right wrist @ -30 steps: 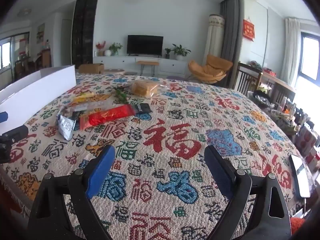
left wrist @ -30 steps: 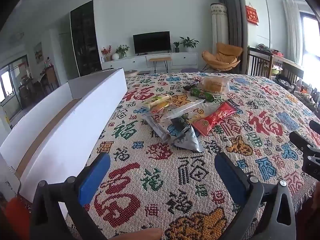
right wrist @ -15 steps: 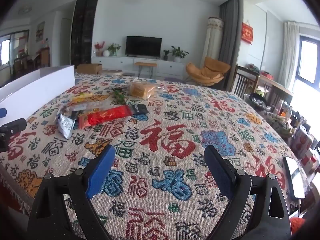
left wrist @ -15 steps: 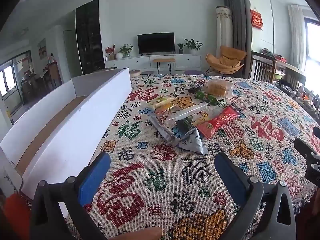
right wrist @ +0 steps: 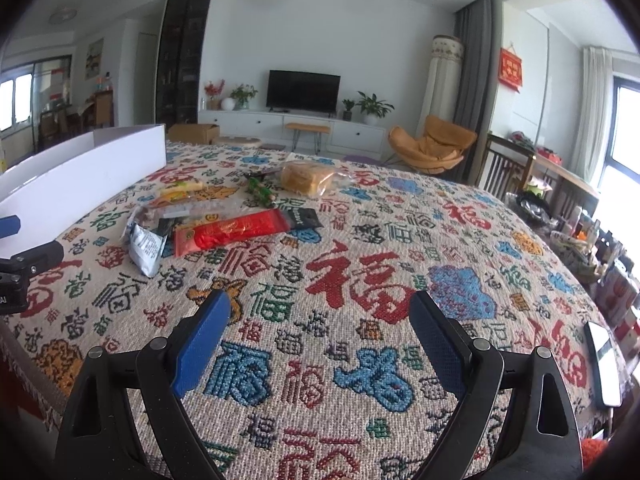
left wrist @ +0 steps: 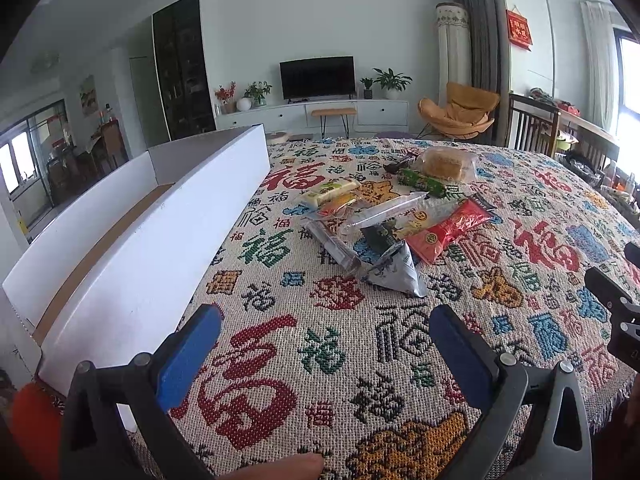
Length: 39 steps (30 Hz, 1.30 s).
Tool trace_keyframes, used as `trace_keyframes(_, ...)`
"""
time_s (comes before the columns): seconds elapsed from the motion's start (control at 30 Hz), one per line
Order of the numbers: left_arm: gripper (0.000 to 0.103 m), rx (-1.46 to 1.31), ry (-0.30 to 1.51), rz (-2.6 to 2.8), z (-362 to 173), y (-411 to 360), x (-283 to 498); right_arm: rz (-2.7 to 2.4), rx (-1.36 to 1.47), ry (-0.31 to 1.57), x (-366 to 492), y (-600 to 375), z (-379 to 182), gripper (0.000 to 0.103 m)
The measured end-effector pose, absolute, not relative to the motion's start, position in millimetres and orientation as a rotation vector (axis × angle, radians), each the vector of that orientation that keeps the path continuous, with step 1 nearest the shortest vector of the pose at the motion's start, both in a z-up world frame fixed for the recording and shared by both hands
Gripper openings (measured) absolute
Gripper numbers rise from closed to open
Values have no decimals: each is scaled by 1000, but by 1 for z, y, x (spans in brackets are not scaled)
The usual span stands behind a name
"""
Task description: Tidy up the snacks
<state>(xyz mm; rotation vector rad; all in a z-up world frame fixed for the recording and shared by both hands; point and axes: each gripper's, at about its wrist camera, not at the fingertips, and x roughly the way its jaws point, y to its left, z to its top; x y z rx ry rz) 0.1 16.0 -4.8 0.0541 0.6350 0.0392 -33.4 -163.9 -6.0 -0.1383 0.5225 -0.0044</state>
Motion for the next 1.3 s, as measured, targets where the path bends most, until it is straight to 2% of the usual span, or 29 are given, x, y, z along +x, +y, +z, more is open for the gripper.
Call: trace_keyframes(1.3,103,58,645,38,-8,13,3,-9,-132,554,-29,-167,-13,93)
